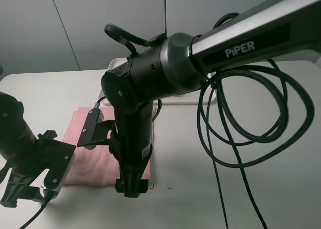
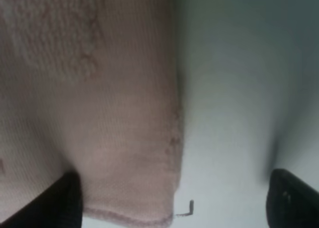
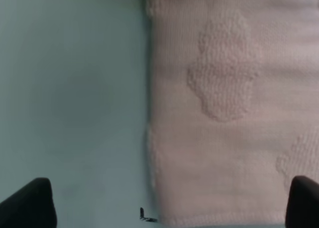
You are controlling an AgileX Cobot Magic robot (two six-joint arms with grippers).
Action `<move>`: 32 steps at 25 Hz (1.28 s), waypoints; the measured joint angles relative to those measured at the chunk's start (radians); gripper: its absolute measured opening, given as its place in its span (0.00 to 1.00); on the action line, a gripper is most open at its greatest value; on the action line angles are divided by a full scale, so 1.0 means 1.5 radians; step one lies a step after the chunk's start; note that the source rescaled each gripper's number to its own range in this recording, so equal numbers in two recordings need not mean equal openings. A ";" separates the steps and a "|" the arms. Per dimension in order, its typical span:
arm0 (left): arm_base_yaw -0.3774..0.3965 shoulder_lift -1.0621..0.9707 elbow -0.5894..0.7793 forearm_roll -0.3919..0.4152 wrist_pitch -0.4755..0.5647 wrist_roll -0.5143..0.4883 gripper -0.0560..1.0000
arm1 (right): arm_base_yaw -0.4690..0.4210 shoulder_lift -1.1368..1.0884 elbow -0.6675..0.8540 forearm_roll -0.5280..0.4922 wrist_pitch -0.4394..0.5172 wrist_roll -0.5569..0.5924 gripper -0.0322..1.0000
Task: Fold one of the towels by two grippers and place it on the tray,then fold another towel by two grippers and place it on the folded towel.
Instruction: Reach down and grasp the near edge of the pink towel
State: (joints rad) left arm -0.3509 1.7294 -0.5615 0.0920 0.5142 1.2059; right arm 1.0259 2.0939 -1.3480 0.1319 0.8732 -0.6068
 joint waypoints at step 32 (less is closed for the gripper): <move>0.000 0.003 0.000 -0.001 -0.004 0.006 0.96 | -0.001 0.048 0.036 -0.046 -0.074 0.030 0.21</move>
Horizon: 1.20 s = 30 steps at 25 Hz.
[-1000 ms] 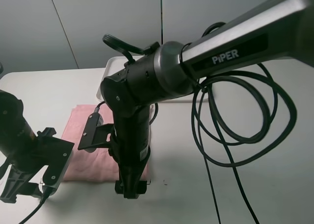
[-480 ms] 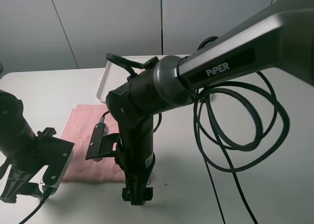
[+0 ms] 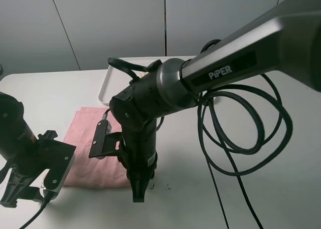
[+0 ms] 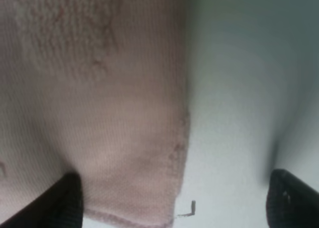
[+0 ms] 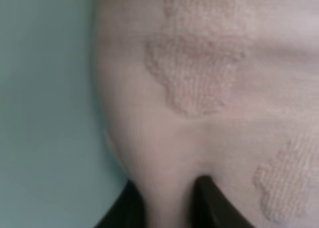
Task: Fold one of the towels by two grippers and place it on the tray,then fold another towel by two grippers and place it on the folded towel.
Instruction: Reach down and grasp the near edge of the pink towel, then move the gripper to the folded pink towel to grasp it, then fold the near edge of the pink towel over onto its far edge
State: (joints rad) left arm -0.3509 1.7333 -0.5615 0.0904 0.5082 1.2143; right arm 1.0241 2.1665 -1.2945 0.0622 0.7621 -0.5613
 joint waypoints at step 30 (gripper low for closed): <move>0.000 -0.102 0.001 -0.038 -0.002 0.008 0.06 | 0.001 -0.092 0.002 -0.020 0.035 0.092 0.03</move>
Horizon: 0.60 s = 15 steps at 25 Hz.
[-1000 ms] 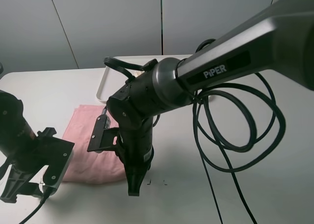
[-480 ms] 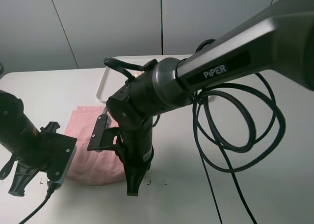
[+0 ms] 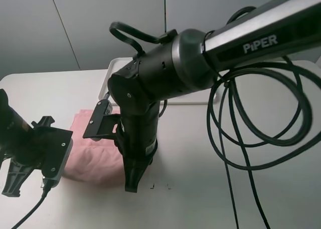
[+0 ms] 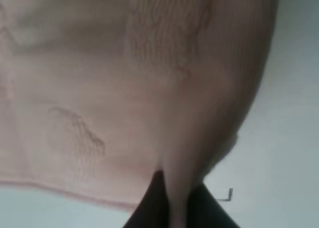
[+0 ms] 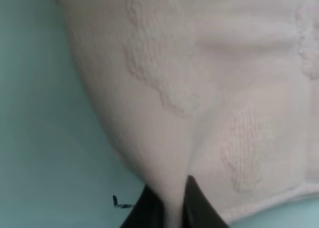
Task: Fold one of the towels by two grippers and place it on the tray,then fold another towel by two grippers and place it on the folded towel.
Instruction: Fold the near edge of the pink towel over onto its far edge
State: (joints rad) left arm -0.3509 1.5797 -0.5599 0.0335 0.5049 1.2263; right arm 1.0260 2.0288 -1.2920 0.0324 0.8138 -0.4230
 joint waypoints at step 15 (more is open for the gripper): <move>0.000 -0.119 0.000 -0.109 -0.065 -0.301 0.06 | -0.059 -0.060 0.000 0.027 0.044 0.152 0.03</move>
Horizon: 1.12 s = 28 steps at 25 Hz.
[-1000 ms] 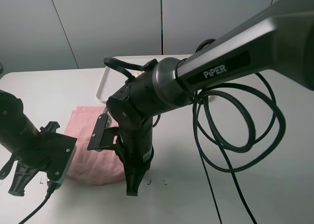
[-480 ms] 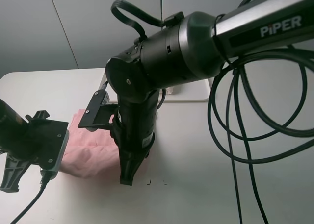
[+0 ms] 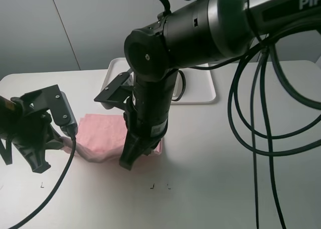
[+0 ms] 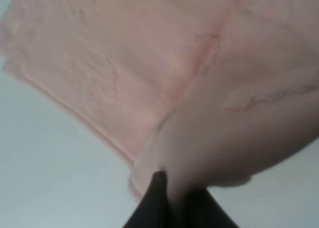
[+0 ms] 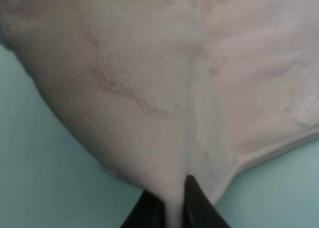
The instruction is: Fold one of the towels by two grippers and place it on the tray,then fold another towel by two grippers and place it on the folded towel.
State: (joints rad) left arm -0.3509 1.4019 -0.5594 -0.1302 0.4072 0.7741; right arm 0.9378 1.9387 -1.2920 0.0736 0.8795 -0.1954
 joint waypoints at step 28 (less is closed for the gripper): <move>0.003 0.090 -0.034 -0.002 -0.260 -0.285 0.99 | -0.095 0.032 0.000 -0.165 -0.201 0.230 0.89</move>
State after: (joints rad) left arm -0.3467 1.5370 -0.6107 -0.1335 0.0171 0.3464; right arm 0.7951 1.9869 -1.2920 -0.1740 0.5781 0.1501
